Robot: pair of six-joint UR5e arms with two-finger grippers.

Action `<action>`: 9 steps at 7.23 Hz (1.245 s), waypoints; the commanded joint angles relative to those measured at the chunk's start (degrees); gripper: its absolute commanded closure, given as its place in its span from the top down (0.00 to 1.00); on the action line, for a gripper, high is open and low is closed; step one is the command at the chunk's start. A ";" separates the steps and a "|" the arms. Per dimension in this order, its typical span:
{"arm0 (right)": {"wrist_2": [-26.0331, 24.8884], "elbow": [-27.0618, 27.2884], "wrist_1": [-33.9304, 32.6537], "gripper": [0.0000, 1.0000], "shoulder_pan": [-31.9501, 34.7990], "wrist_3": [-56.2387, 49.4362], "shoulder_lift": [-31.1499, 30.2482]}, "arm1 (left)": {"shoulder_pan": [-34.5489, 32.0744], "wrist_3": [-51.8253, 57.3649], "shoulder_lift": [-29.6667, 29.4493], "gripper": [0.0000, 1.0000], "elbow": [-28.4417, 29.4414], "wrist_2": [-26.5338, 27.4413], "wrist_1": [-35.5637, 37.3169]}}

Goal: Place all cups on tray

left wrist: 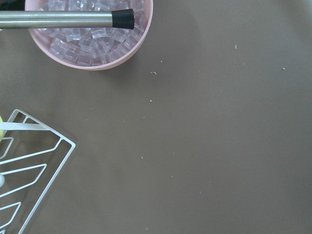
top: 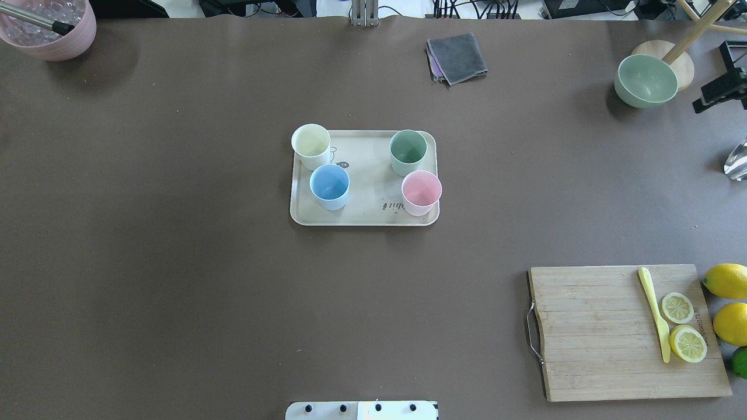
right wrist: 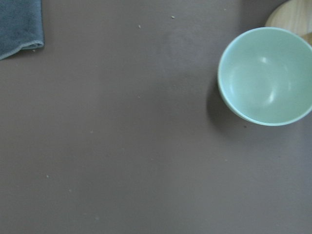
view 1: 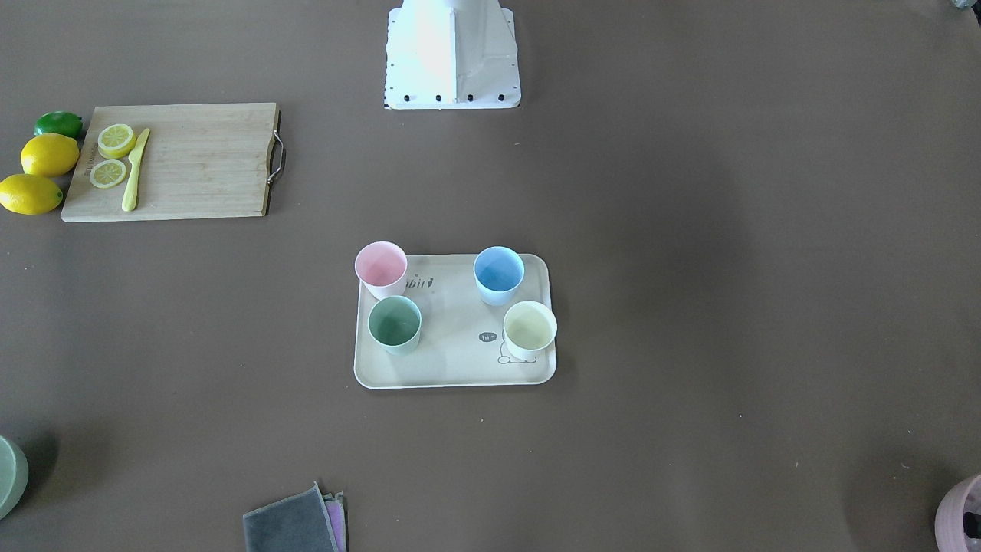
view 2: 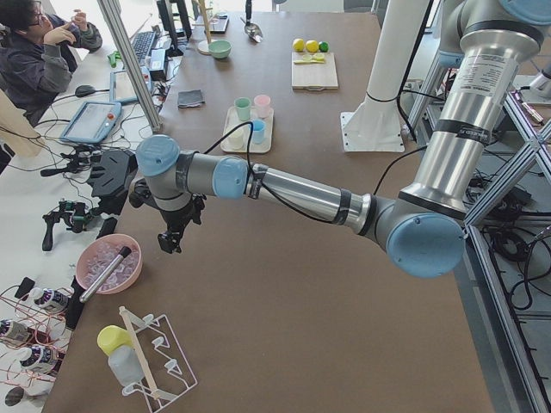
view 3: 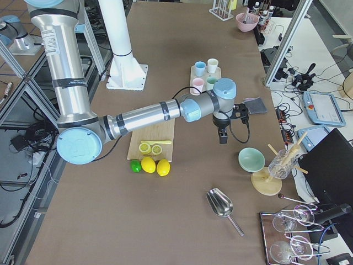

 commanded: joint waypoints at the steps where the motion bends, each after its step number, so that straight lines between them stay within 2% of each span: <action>1: 0.07 2.98 -15.87 1.00 11.14 -18.66 -4.72 | -1.94 3.45 5.96 0.98 0.23 -0.11 -0.03; 2: -0.29 2.82 -21.63 1.00 12.49 -22.81 -5.94 | -2.30 3.01 10.07 0.98 0.14 -0.11 -3.94; 3: -0.73 3.08 -21.60 1.00 12.94 -22.33 -9.87 | -2.21 2.92 12.55 0.98 0.40 -0.02 -7.90; 5: -0.82 2.20 -21.07 1.00 12.77 -22.85 -11.05 | -2.21 2.83 13.88 0.98 0.93 -0.11 -7.67; 7: -0.21 -0.34 -14.77 1.00 11.80 -22.24 -10.96 | -2.21 2.92 15.47 0.98 -1.16 -0.02 -8.03; 9: -0.29 -0.35 -14.30 1.00 10.66 -22.32 -10.70 | -2.21 2.92 15.04 0.98 -1.53 -0.11 -8.20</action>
